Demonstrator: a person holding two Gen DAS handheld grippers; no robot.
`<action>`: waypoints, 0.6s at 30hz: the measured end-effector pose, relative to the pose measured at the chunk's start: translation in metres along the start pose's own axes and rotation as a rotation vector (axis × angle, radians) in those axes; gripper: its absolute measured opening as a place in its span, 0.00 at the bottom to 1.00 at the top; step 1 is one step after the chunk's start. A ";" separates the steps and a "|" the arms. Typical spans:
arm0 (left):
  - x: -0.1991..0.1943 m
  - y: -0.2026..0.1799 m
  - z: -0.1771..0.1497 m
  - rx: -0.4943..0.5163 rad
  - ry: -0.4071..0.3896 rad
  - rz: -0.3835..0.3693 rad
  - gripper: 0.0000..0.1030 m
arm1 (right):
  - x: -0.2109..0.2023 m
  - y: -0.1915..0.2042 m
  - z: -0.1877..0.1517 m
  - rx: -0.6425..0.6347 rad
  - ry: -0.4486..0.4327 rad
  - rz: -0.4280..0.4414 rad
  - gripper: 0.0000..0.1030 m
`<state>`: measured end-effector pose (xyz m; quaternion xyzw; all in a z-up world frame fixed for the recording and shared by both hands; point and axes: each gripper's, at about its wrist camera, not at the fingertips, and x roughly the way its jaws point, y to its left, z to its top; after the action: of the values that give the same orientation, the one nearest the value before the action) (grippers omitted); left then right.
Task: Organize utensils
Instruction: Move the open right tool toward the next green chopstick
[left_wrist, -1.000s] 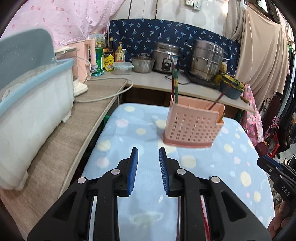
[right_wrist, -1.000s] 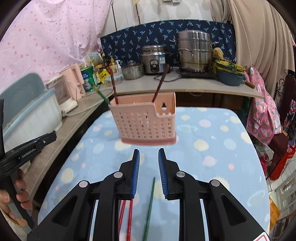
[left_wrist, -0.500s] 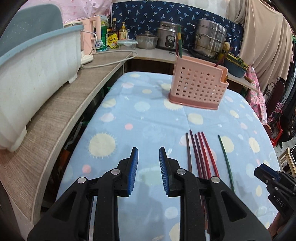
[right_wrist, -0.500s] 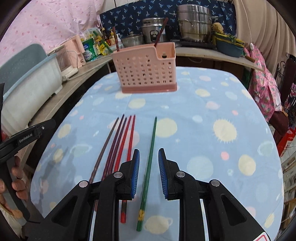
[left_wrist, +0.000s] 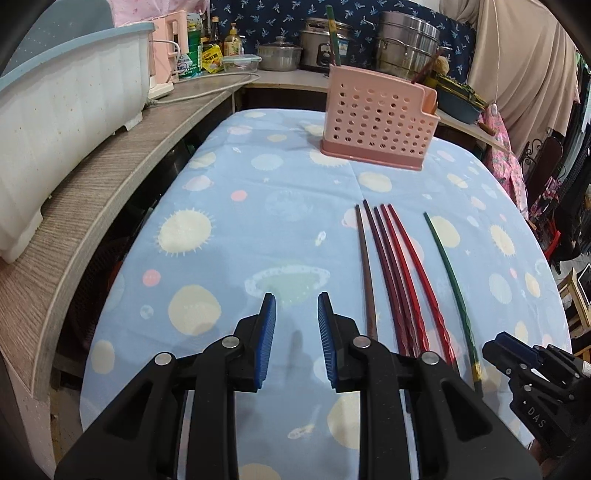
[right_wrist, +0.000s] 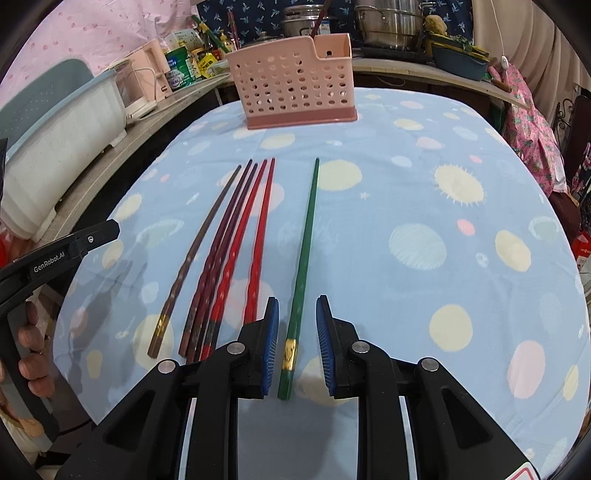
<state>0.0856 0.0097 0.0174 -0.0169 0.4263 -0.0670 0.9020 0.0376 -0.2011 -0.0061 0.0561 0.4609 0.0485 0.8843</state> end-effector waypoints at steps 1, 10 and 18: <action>0.001 -0.001 -0.002 0.003 0.005 -0.002 0.22 | 0.001 0.001 -0.003 -0.001 0.006 0.001 0.20; 0.003 -0.009 -0.013 0.015 0.033 -0.015 0.22 | 0.008 0.005 -0.016 -0.011 0.037 0.008 0.20; 0.005 -0.011 -0.020 0.013 0.055 -0.027 0.26 | 0.009 0.004 -0.019 -0.015 0.040 -0.001 0.16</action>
<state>0.0723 -0.0009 0.0018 -0.0148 0.4503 -0.0826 0.8889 0.0265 -0.1948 -0.0237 0.0485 0.4781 0.0527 0.8754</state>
